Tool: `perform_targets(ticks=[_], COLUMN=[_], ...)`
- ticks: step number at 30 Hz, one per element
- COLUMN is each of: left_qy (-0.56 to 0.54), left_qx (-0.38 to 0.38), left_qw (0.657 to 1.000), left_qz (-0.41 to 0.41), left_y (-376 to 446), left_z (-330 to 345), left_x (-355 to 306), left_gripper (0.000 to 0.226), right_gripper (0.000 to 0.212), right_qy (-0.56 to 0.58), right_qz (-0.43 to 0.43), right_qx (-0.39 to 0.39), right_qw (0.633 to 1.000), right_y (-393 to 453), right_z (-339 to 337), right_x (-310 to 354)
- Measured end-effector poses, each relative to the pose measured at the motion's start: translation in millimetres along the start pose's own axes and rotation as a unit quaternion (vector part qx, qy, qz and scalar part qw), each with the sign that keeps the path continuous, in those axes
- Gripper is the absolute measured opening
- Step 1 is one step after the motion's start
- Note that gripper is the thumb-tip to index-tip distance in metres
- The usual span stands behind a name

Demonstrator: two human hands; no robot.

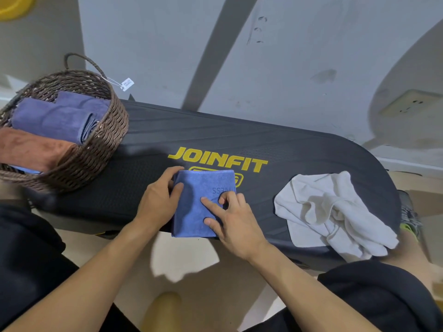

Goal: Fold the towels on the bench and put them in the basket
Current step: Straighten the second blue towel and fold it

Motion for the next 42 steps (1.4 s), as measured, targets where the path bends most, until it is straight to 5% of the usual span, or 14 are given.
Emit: perform_targets(ticks=[3, 6, 11, 16, 22, 26, 29, 31, 33, 35, 37, 40, 42], left_qy=[0.019, 0.058, 0.177, 0.187, 0.015, -0.149, -0.215, -0.214, -0.223, -0.242, -0.262, -0.284, -0.301], left_qx=[-0.033, -0.044, 0.128, 0.109, 0.085, 0.111, 0.088, 0.074, 0.079, 0.101, 0.13, 0.159, 0.161], left_qw=[0.999, 0.992, 0.969, 0.966, 0.965, 0.921, 0.931, 0.955, 0.965, 0.963, 0.956, 0.945, 0.94], left_qz=[-0.019, -0.099, -0.117, -0.138, -0.248, -0.343, -0.281, -0.191, -0.114, -0.055, -0.012, 0.008, -0.013], left_y=[-2, -9, -48, -62, -66, -66, -56, -47, -42, -43, -46, -45, -41], left_z=[-8, -16, -4, -2, -2, 9, 3, -8, -18, -22, -24, -28, -29], left_x=[6, 19, 10, 3, 20, 22, -1, -26, -54, -81, -102, -112, -104], left_gripper=[0.041, 0.053, 0.042, 0.044, 0.052, 0.041, 0.025, 0.019, 0.021, 0.024, 0.026, 0.024, 0.024], right_gripper=[0.04, 0.033, 0.05, 0.042, 0.029, 0.021, 0.029, 0.039, 0.044, 0.051, 0.076, 0.104, 0.082], right_qy=[0.145, 0.146, 0.07, 0.083, 0.12, 0.21, 0.228, 0.2, 0.242, 0.276, 0.256, 0.281, 0.415], right_qz=[0.061, 0.166, 0.277, 0.288, 0.317, 0.369, 0.396, 0.383, 0.342, 0.254, 0.131, 0.079, 0.147], right_qx=[-0.033, -0.109, -0.009, 0.007, 0.06, 0.157, 0.254, 0.261, 0.128, -0.1, -0.223, -0.153, -0.016], right_qw=[0.987, 0.969, 0.958, 0.954, 0.939, 0.892, 0.852, 0.863, 0.899, 0.922, 0.931, 0.944, 0.898], right_y=[1, 0, -4, -4, -9, -22, -37, -39, -21, -3, 6, 14, 11], right_z=[-12, -29, -18, -13, -4, 4, 1, -12, -36, -83, -120, -121, -92], right_x=[-8, -33, -65, -61, -61, -62, -62, -66, -62, -51, -31, -27, -38])
Point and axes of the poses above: each hand's wrist, its own y-axis towards the middle knuckle, its own z-axis out of the palm, x = y × z, the point moved 9 cm from there along y, towards the middle knuckle, and after that the axes turned 11 degrees about -x, right-handed, at the moved point
